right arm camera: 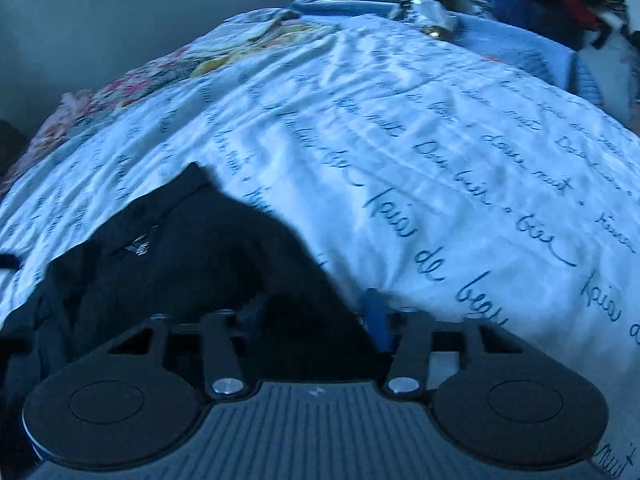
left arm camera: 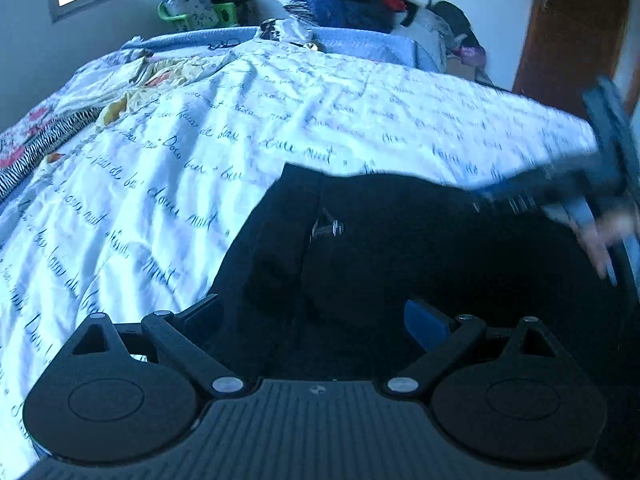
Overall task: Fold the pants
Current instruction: 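Grasp the black pants waistband with both grippers and lift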
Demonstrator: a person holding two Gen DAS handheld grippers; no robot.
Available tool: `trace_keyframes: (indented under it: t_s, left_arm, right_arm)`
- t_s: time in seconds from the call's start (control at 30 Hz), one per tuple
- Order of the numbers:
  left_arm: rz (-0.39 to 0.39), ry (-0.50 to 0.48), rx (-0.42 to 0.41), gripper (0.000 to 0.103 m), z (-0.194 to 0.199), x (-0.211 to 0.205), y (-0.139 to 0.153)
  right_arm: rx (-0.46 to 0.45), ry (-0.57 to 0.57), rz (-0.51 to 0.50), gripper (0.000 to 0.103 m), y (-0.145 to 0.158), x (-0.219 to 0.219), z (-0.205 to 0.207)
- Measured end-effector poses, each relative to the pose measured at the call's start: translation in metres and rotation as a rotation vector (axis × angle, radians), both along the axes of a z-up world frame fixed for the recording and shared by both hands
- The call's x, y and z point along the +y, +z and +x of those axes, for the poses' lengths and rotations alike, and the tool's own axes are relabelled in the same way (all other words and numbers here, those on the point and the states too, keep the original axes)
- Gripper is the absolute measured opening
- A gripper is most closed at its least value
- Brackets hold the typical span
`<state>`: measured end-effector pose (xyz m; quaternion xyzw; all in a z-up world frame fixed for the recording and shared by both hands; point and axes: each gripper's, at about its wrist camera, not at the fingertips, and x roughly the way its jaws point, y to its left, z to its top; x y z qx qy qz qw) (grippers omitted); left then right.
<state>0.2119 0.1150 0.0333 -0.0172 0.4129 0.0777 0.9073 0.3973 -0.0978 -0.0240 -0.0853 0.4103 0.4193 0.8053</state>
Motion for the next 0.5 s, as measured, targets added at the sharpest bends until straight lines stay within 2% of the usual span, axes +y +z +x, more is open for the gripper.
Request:
trace_keyframes:
  t_s: [0.07, 0.1, 0.17, 0.23, 0.33, 0.4, 0.5]
  left_arm:
    - [-0.045, 0.011, -0.010, 0.097, 0.018, 0.004, 0.003]
    - [-0.068, 0.021, -0.009, 0.097, 0.028, 0.006, 0.004]
    - [-0.138, 0.050, 0.005, 0.096, 0.049, 0.012, 0.004]
    - [-0.224, 0.061, 0.002, 0.096, 0.065, 0.019, 0.004]
    - [-0.397, 0.086, 0.024, 0.095, 0.084, 0.031, 0.002]
    - [-0.501, 0.096, 0.031, 0.095, 0.093, 0.039, -0.002]
    - [-0.605, 0.139, 0.060, 0.094, 0.107, 0.050, -0.011]
  right_arm:
    - [-0.032, 0.028, -0.009, 0.016, 0.003, -0.001, -0.013]
    - [-0.063, 0.048, -0.025, 0.012, 0.005, 0.000, -0.022]
    - [-0.180, 0.063, -0.080, 0.008, 0.007, 0.006, -0.045]
    - [-0.339, 0.102, -0.153, 0.007, 0.009, 0.013, -0.077]
    - [-0.575, 0.184, -0.291, 0.007, 0.005, 0.028, -0.126]
    - [-0.695, 0.233, -0.359, 0.007, -0.002, 0.035, -0.154]
    - [-0.839, 0.297, -0.430, 0.007, -0.014, 0.041, -0.186]
